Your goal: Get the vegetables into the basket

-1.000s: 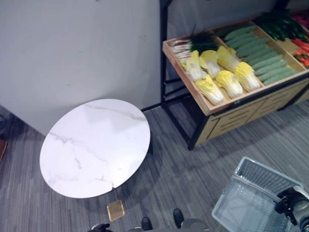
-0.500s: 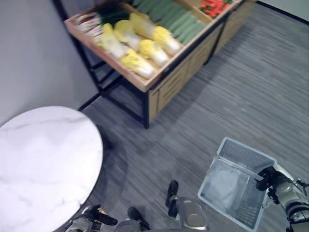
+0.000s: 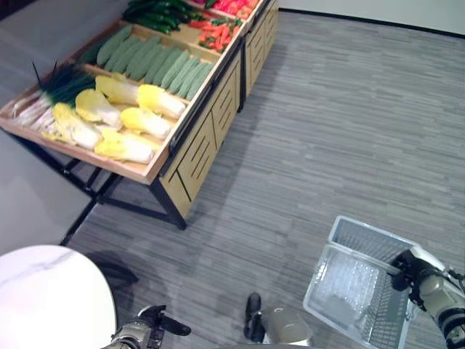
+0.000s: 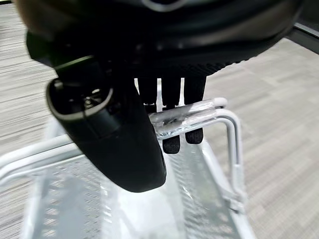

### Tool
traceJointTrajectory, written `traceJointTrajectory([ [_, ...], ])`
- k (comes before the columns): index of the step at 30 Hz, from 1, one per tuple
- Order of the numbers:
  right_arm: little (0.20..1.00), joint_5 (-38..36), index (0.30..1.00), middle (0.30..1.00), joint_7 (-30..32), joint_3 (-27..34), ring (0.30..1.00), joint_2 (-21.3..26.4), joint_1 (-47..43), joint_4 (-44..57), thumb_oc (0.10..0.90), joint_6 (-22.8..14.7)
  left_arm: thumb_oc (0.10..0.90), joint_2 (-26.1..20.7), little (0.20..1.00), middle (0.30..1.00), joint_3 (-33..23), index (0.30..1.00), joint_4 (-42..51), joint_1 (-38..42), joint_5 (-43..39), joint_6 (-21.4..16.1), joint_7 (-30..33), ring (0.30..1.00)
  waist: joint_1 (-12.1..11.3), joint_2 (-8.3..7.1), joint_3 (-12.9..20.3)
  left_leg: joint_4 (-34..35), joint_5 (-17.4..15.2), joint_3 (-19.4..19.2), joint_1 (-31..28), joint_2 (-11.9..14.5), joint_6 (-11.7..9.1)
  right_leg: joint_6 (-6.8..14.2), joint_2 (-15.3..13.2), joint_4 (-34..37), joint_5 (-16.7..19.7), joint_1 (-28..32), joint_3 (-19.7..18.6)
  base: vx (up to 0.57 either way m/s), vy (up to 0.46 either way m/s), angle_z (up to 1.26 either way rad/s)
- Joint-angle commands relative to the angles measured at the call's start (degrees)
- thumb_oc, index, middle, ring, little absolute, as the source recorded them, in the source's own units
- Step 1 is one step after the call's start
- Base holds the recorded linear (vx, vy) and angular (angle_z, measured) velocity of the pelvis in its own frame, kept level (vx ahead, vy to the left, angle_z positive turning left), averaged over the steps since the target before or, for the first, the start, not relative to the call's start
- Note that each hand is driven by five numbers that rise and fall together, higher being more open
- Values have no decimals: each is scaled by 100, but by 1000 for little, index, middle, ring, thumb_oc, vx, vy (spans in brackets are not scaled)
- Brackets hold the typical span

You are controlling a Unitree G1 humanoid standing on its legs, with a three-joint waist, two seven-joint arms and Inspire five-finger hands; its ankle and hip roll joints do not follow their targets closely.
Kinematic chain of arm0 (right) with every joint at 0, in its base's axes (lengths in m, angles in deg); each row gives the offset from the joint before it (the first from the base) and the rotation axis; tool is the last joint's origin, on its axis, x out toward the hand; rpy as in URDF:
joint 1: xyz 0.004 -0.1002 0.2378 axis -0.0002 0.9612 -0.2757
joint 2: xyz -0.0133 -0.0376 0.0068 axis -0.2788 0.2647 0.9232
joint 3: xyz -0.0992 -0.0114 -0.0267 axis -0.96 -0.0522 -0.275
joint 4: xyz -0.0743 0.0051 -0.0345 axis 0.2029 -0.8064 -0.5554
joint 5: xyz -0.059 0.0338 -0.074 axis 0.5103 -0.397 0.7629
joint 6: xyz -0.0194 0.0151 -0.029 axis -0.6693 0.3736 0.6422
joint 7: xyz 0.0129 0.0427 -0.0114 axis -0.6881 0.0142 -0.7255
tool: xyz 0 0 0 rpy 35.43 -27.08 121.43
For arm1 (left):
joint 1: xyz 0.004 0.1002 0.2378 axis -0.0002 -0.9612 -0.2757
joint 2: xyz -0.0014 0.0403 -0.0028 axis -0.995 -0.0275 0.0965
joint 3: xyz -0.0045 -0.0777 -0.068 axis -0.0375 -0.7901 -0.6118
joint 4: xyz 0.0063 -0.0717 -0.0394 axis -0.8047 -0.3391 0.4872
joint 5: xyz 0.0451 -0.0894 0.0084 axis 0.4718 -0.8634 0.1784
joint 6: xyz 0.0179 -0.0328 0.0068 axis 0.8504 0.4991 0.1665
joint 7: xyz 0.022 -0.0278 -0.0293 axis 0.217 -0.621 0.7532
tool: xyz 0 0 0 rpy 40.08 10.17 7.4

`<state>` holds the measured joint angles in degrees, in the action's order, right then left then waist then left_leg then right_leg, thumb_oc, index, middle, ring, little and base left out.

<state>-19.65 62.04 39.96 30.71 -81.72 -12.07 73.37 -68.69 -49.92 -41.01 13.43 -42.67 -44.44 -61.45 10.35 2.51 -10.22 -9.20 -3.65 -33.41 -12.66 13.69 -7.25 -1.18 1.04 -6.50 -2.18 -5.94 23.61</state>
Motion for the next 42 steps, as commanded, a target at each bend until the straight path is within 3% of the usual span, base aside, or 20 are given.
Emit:
traceJointTrajectory([
  [1, 300, -143, 300, 300, 431, 289, 300, 592, -504, 105, 400, -116, 900, -418, 1000, 1000, -99, 1000, 183, -190, -386, 13, 148, 1000, -509, -537, -219, -1724, 1413, 1269, 729, 528, -303, 298, -263, 712, 287, 555, -491, 86, -253, -93],
  [4, 300, -135, 300, 300, 389, 332, 300, 548, -405, 259, 400, -95, 900, -402, 1000, 1000, -298, 1000, 175, -360, -602, 14, 186, 1000, -812, -685, -272, -1415, 721, 2166, 1607, -120, 64, 438, -367, 836, 186, 785, -870, 172, -1, -106],
  [7, 300, -145, 300, 300, 276, 459, 300, 685, -242, 212, 400, -108, 900, -385, 1000, 1000, -321, 1000, 121, -445, -512, 8, 169, 1000, -967, -703, -236, -66, 640, 2201, 1688, -213, 18, 667, -508, 1003, 208, 983, -1053, 257, 122, -71],
  [8, 300, -145, 300, 300, 276, 461, 300, 684, -240, 213, 400, -108, 900, -385, 1000, 1000, -320, 1000, 120, -445, -513, 8, 169, 1000, -969, -706, -233, -55, 648, 2199, 1686, -217, 19, 667, -511, 1003, 208, 980, -1054, 311, 116, -64],
  [9, 300, -184, 300, 300, 300, 416, 300, 678, -275, 218, 400, -151, 900, -372, 1000, 1000, -305, 1000, 149, -501, -521, -60, 197, 1000, -1287, -659, -279, 331, 932, 2961, 2052, -602, -15, 694, -439, 1061, 154, 1159, -1268, 295, 40, -62],
  [10, 300, -152, 300, 300, 320, 145, 300, 621, -573, 157, 400, -204, 900, -375, 1000, 1000, -369, 1000, 80, -579, -625, -112, 220, 1000, -1475, -661, -306, 361, 771, 3733, 1916, -810, -36, 683, -404, 908, 89, 1147, -1633, 336, 64, -58],
  [12, 300, -166, 300, 300, 292, 175, 300, 567, -489, 49, 400, -238, 900, -355, 1000, 1000, -299, 1000, 24, -593, -547, -73, 182, 1000, -1317, -621, -211, 764, 768, 3369, 1602, -653, 21, 675, -382, 889, 64, 1146, -1641, 144, 85, -119],
  [17, 300, -188, 300, 300, 259, 306, 300, 511, -269, 334, 400, -214, 900, -343, 1000, 1000, -265, 1000, -97, -630, -293, -33, 164, 1000, -1245, -670, -44, 1216, 732, 3179, 1093, -705, 99, 709, -433, 1025, 57, 1301, -1675, 123, 106, -74],
  [22, 300, -194, 300, 300, 242, 186, 300, 349, -353, 6, 400, -214, 900, -424, 1000, 1000, -307, 1000, -87, -649, -306, -45, 182, 1000, -1278, -767, 38, 1276, 565, 3049, 855, -788, 207, 802, -540, 976, 44, 1383, -1804, 82, 93, 3],
  [30, 300, -132, 300, 300, 165, 160, 300, 200, -382, -250, 400, -151, 900, -376, 1000, 1000, -307, 1000, -190, -695, -213, -31, 197, 1000, -1245, -764, 260, 1420, 375, 2941, 630, -953, 307, 966, -718, 1076, 121, 1420, -1872, 43, 88, 2],
  [42, 300, -76, 300, 300, 146, 7, 300, -130, -416, -575, 400, -110, 900, -290, 1000, 1000, -179, 1000, -265, -667, -29, 6, 208, 1000, -1223, -718, 349, 1420, 280, 2937, 531, -1069, 383, 1044, -872, 1073, 177, 1453, -1898, 5, 41, -1],
])
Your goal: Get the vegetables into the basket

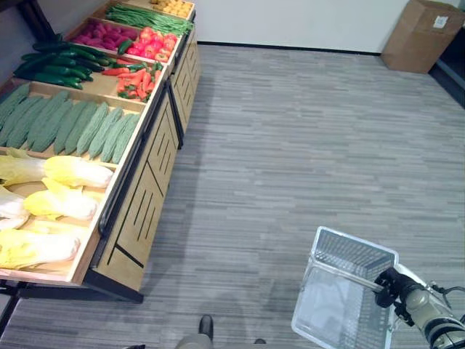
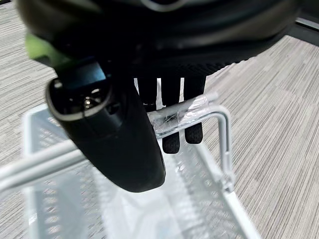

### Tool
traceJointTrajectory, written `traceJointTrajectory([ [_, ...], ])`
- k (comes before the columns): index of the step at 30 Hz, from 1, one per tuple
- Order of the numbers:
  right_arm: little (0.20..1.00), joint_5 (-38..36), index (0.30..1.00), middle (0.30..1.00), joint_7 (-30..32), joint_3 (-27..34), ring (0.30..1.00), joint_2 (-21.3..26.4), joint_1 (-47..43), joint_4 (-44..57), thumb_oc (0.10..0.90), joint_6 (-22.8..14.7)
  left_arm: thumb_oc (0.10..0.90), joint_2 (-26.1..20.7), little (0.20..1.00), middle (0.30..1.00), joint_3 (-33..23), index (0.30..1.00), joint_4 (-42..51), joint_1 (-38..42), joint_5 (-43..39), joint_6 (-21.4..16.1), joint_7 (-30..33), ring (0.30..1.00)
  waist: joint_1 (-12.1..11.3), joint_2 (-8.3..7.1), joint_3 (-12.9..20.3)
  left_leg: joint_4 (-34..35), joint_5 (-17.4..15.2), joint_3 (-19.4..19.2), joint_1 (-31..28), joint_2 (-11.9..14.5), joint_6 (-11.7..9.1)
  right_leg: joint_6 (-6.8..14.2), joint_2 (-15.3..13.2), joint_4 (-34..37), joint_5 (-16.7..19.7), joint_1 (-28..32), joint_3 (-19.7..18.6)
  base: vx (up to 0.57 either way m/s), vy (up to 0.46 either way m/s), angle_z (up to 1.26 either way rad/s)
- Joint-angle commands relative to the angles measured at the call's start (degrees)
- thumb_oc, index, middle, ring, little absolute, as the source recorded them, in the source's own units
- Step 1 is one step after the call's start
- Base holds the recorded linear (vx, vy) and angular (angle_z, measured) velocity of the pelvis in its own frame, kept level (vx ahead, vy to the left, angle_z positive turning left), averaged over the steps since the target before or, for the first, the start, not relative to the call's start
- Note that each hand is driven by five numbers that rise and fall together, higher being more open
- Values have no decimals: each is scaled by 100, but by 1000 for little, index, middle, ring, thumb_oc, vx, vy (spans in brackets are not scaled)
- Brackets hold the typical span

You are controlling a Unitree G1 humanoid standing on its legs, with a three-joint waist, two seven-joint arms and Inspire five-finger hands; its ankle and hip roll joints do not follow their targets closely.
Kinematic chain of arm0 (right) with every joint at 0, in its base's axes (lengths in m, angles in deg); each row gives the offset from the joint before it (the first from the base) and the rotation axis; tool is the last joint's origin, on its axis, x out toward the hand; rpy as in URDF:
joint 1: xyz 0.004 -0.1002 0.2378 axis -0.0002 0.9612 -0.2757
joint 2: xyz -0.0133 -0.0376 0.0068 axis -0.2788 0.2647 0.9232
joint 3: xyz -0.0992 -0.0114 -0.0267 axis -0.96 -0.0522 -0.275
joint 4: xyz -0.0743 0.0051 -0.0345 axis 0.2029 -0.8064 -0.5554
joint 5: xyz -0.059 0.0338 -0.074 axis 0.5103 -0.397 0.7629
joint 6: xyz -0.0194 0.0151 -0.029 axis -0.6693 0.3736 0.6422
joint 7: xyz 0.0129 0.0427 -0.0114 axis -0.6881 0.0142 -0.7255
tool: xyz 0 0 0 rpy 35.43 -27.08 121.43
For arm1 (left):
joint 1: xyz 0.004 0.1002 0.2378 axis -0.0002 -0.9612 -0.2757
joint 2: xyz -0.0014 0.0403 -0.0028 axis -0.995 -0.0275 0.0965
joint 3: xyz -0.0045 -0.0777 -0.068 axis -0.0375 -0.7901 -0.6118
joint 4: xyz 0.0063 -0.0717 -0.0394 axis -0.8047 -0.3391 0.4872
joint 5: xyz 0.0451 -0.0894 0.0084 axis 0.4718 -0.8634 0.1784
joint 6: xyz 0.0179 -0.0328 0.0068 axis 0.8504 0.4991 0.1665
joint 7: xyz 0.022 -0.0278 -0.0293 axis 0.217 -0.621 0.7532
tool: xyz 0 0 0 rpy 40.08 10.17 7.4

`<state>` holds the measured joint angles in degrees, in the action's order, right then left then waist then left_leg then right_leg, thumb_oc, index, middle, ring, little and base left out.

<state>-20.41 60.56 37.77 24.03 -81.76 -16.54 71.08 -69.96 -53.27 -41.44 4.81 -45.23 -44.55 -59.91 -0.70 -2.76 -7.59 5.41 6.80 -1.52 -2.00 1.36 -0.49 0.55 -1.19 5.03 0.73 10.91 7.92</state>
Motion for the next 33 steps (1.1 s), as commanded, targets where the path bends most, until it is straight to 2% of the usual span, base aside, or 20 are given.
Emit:
traceJointTrajectory([
  [1, 300, 3, 300, 300, 297, 215, 300, 510, -410, -147, 400, 116, 900, -159, 1000, 1000, 165, 1000, -224, 207, 231, 18, 55, 1000, -114, -189, 90, -41, -770, -255, -533, 157, -290, 875, -653, -80, -108, -236, -333, -10, 34, -1],
  [12, 300, 86, 300, 300, 175, 32, 300, -92, -167, -1059, 400, 157, 900, -100, 1000, 1000, 284, 1000, -316, 364, 376, 36, 73, 1000, -45, -161, 169, -41, -793, -258, -599, 128, -260, 888, -698, -119, -59, -258, -397, -5, 15, -3],
  [20, 300, 56, 300, 300, 162, 37, 300, -331, 11, -1176, 400, 185, 900, -69, 1000, 1000, 320, 1000, -348, 385, 457, 57, 73, 1000, 23, -99, 205, -41, -743, -275, -614, 129, -260, 861, -690, -118, -20, -271, -423, -5, 0, -2],
  [26, 300, -76, 300, 300, 221, 48, 300, -589, 187, -1328, 400, 172, 900, -28, 1000, 1000, 408, 1000, -310, 444, 553, 39, 128, 1000, 114, -53, 178, -41, -830, -313, -663, 93, -242, 884, -714, -111, -44, -257, -479, 0, 4, -1],
  [33, 300, -112, 300, 300, 205, 28, 300, -711, 220, -1404, 400, 185, 900, -88, 1000, 1000, 418, 1000, -300, 479, 541, 34, 137, 1000, 121, -105, 103, -78, -860, -368, -594, 21, -139, 935, -761, -304, -12, -457, -655, -7, 34, -12],
])
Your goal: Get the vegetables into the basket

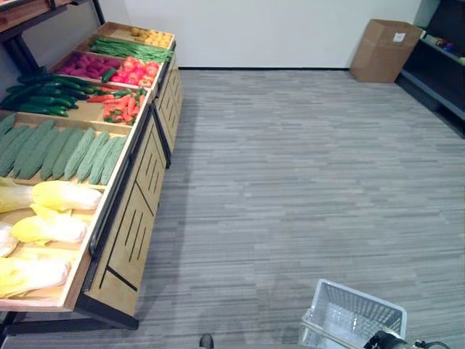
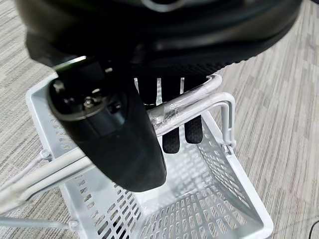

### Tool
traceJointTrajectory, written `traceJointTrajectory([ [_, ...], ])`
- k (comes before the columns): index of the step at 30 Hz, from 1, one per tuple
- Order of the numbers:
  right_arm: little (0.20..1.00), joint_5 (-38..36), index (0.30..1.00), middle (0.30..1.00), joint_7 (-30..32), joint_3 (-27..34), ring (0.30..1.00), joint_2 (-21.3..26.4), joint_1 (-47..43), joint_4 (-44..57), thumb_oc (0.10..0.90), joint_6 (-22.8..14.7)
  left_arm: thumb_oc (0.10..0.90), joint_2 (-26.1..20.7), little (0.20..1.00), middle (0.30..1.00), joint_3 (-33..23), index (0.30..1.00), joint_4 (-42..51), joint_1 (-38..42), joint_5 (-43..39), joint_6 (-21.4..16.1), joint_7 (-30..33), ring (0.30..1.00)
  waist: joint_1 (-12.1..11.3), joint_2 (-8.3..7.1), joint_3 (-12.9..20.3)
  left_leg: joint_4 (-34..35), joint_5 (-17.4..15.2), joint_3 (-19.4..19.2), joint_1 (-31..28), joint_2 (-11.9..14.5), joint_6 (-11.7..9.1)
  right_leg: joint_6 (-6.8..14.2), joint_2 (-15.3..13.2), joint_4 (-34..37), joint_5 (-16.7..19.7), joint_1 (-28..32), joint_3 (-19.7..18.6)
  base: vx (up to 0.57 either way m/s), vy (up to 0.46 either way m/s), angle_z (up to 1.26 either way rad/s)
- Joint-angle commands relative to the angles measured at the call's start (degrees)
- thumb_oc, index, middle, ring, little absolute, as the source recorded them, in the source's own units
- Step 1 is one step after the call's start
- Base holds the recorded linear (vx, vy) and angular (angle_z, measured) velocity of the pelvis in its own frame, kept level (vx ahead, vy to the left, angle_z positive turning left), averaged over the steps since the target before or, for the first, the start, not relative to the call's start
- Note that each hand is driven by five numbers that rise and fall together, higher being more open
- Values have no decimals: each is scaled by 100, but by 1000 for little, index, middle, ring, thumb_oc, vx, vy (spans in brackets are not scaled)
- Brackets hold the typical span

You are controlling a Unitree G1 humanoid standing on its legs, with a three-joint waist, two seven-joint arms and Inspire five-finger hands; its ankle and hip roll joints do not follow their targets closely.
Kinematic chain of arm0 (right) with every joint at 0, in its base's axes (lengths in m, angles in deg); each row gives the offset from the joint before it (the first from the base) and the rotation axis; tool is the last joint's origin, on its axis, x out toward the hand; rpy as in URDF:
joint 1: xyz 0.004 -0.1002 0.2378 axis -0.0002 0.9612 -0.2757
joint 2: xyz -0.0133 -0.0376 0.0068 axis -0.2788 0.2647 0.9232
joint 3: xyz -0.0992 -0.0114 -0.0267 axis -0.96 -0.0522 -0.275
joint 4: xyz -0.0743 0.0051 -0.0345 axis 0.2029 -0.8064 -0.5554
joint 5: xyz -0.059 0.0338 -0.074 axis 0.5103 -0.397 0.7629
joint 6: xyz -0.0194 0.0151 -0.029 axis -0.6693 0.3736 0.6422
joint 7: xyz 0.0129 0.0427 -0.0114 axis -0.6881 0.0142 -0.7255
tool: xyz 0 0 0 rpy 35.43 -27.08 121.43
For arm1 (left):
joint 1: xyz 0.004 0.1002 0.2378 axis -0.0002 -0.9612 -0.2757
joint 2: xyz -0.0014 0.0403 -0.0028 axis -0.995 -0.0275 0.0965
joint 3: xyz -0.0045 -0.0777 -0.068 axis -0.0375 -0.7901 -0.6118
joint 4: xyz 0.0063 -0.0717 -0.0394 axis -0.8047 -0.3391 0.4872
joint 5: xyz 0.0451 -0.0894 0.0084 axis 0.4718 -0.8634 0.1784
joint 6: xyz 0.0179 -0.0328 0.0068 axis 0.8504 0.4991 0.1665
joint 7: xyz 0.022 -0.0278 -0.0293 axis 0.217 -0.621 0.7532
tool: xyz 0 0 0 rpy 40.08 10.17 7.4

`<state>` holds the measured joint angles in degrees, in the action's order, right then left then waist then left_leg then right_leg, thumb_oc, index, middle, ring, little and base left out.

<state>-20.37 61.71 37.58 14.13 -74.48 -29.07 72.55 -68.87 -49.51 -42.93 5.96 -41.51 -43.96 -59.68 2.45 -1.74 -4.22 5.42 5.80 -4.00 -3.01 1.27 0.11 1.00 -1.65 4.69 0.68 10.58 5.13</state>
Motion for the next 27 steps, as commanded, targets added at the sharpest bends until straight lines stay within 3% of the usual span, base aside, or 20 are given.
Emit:
traceJointTrajectory([
  [1, 300, -116, 300, 300, 90, 46, 300, 278, -507, -151, 400, 38, 900, -199, 1000, 1000, 42, 1000, -151, 365, 170, -26, 114, 1000, -196, -209, -232, -80, -760, -122, -491, 30, -198, 891, -716, -275, -10, -428, -379, -2, 48, -6],
  [10, 300, -116, 300, 300, 107, -13, 300, 180, -555, -150, 400, 29, 900, -321, 1000, 1000, 23, 1000, -121, 380, 184, -54, 102, 1000, -222, -313, -345, -376, -915, -220, -309, -88, -35, 981, -789, -605, 47, -717, -602, -1, 48, -7],
  [20, 300, -115, 300, 300, 78, -17, 300, 130, -503, -54, 400, 25, 900, -359, 1000, 1000, 33, 1000, -88, 407, 203, -45, 87, 1000, -174, -272, -495, -319, -986, -250, -368, -163, 64, 1066, -792, -1320, 216, -1218, -635, 15, 46, -3],
  [21, 300, -128, 300, 300, 83, -27, 300, 121, -522, -71, 400, 28, 900, -359, 1000, 1000, 5, 1000, -87, 408, 212, -55, 92, 1000, -140, -277, -536, -262, -1049, -261, -473, -204, 45, 1058, -800, -1130, 544, -1412, -655, 91, -19, -3],
  [24, 300, -180, 300, 300, 100, -27, 300, 86, -543, -70, 400, 24, 900, -381, 1000, 1000, -8, 1000, -96, 455, 194, -58, 96, 1000, -45, -279, -655, -259, -1138, -139, -594, -156, 9, 1097, -821, -892, 949, -1914, -732, 158, -62, 2],
  [27, 300, -165, 300, 300, 119, -10, 300, 32, -488, -9, 400, 22, 900, -377, 1000, 1000, -50, 1000, -126, 459, 190, -50, 115, 1000, 121, -253, -789, -207, -1369, 8, -1054, 14, -87, 1261, -982, -454, 1326, -2402, -415, 291, -86, 19],
])
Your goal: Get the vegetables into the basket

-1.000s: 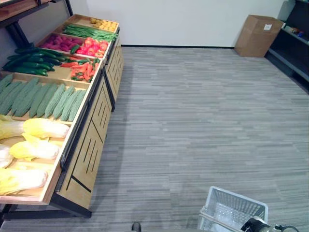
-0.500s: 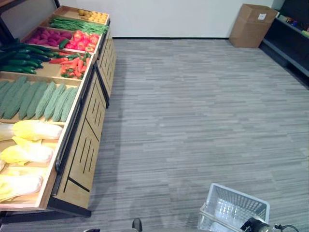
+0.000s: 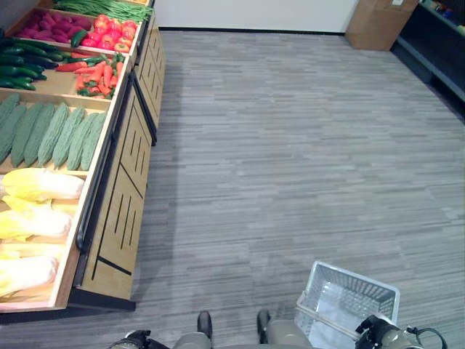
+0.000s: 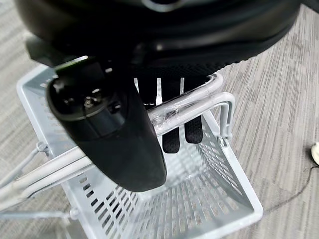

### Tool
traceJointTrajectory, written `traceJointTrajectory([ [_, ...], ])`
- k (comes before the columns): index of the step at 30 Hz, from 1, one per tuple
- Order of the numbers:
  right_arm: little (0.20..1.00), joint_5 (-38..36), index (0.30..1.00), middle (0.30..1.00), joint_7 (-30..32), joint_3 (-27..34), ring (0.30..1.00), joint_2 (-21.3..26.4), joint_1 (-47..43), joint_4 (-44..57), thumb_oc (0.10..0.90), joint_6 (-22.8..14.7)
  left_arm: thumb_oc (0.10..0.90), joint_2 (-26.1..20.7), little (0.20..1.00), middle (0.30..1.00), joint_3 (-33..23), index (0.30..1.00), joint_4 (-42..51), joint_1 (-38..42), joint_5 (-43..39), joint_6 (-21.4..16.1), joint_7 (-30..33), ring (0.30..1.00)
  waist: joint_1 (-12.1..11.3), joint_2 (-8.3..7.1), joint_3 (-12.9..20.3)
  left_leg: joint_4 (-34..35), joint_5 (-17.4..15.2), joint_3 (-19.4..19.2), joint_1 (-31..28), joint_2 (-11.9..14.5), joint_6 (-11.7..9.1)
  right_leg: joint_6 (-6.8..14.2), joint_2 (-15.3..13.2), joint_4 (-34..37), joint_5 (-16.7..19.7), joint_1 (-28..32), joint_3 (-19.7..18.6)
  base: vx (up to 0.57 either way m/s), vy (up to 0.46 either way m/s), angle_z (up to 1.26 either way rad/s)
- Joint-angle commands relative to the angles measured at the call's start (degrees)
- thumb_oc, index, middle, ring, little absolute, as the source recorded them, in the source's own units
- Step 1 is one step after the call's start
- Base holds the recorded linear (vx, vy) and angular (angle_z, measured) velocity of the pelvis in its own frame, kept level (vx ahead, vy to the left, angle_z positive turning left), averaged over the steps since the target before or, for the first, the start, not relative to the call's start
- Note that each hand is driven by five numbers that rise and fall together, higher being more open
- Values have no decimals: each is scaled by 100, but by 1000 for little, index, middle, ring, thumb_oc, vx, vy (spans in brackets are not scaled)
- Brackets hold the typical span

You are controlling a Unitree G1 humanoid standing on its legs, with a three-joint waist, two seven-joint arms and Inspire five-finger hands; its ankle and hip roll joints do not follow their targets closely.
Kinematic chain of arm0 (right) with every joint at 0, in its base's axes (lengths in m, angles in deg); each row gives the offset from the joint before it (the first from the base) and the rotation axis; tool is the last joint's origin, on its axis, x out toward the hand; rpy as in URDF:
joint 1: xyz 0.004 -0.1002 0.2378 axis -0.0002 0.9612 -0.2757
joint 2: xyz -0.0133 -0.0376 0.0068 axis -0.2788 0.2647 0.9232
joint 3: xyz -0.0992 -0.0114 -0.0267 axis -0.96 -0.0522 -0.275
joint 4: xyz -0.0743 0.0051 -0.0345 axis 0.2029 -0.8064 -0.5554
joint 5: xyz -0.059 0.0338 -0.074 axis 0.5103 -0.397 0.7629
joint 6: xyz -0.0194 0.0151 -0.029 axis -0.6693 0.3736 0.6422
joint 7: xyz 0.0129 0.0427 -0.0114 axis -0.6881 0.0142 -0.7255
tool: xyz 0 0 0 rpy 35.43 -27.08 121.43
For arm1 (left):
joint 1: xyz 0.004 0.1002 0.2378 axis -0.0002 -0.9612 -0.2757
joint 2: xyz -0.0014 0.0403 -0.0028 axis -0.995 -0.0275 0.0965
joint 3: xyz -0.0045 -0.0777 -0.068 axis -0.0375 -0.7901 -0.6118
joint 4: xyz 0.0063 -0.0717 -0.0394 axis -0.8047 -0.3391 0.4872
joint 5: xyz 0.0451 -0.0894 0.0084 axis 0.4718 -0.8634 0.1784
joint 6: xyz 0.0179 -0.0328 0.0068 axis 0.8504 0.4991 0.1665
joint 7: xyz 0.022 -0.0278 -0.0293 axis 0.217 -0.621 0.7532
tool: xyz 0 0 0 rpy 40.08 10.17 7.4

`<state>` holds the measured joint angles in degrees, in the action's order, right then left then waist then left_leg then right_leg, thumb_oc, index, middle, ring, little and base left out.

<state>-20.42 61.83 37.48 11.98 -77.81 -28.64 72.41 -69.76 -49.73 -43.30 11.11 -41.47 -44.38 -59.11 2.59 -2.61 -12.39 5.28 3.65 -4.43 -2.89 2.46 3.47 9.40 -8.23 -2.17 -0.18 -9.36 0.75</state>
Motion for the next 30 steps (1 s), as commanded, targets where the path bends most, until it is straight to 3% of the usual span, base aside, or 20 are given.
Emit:
traceJointTrajectory([
  [1, 300, -160, 300, 300, 106, 0, 300, 250, -153, -50, 400, 38, 900, -286, 1000, 1000, -28, 1000, -89, -57, 186, -7, 57, 1000, 116, -144, 16, -192, -1169, 60, -1087, -82, -425, 421, -308, 246, 1410, -374, 46, 322, -47, 28],
  [2, 300, -163, 300, 300, 125, 30, 300, 225, -83, 24, 400, 16, 900, -276, 1000, 1000, -66, 1000, -92, -63, 161, -24, 53, 1000, 180, -156, -12, -153, -1253, 107, -1294, -73, -461, 481, -314, 417, 1533, -496, 275, 169, -15, 30],
  [6, 300, -176, 300, 300, 121, 43, 300, 188, -23, -50, 400, -11, 900, -238, 1000, 1000, -87, 1000, -130, -86, 157, -42, 30, 1000, 239, -168, 26, -97, -1354, 139, -1540, -58, -499, 512, -274, 519, 1636, -558, 546, 243, -44, 28],
  [7, 300, -174, 300, 300, 120, 52, 300, 186, 56, -68, 400, -24, 900, -225, 1000, 1000, -101, 1000, -159, -127, 152, -32, 6, 1000, 244, -198, 97, -112, -1421, 180, -1718, -44, -533, 492, -251, 507, 1718, -531, 874, 276, -80, -26],
  [9, 300, -182, 300, 300, 114, 55, 300, 180, 94, -94, 400, -21, 900, -218, 1000, 1000, -117, 1000, -175, -147, 169, -13, -6, 1000, 251, -207, 148, -103, -1471, 186, -1815, -35, -562, 463, -247, 518, 1685, -472, 1038, 226, -67, -3],
  [13, 300, -305, 300, 300, 165, 76, 300, 219, 238, -188, 400, -63, 900, -142, 1000, 1000, -80, 1000, -226, -175, 167, -3, -8, 1000, 399, -20, 342, -239, -1430, 404, -2032, 319, -746, 238, -49, 267, 1536, -420, 1124, 301, -108, 43],
  [17, 300, -392, 300, 300, 223, 63, 300, 257, 381, -138, 400, -108, 900, -30, 1000, 1000, 136, 1000, -119, -117, 219, -4, 42, 1000, 557, 251, 453, -568, -686, 644, -1979, 728, -1062, -51, 125, -124, 1180, -460, 1356, 233, -128, 36],
  [19, 300, -427, 300, 300, 219, 46, 300, 268, 386, -109, 400, -106, 900, -32, 1000, 1000, 221, 1000, -100, -75, 261, 0, 87, 1000, 595, 307, 439, -646, -426, 723, -1908, 848, -1149, -133, 191, -224, 1009, -478, 1390, 150, -126, 37],
  [24, 300, -461, 300, 300, 207, 32, 300, 286, 494, -81, 400, -107, 900, -66, 1000, 1000, 151, 1000, -97, -65, 180, 19, 159, 1000, 554, 399, 429, -830, 376, 891, -1748, 1095, -1280, -332, 358, -400, 635, -412, 1458, 137, -137, 21],
  [25, 300, -461, 300, 300, 208, 32, 300, 286, 494, -83, 400, -108, 900, -65, 1000, 1000, 151, 1000, -97, -65, 180, 19, 160, 1000, 558, 401, 431, -824, 380, 896, -1747, 1099, -1283, -334, 358, -403, 630, -414, 1464, 137, -148, 28],
  [27, 300, -502, 300, 300, 182, 32, 300, 268, 606, -5, 400, -124, 900, -93, 1000, 1000, 84, 1000, -102, -118, 99, 26, 187, 1000, 554, 439, 437, -960, 865, 898, -1629, 1273, -1351, -446, 468, -468, 426, -378, 1463, 164, -175, 27],
  [30, 300, -544, 300, 300, 188, 12, 300, 228, 681, 32, 400, -141, 900, -154, 1000, 1000, -53, 1000, -85, -164, -49, 13, 221, 1000, 482, 376, 430, -1488, 1389, 923, -1344, 1297, -1381, -596, 644, -310, 324, -175, 1385, 144, -184, 3],
])
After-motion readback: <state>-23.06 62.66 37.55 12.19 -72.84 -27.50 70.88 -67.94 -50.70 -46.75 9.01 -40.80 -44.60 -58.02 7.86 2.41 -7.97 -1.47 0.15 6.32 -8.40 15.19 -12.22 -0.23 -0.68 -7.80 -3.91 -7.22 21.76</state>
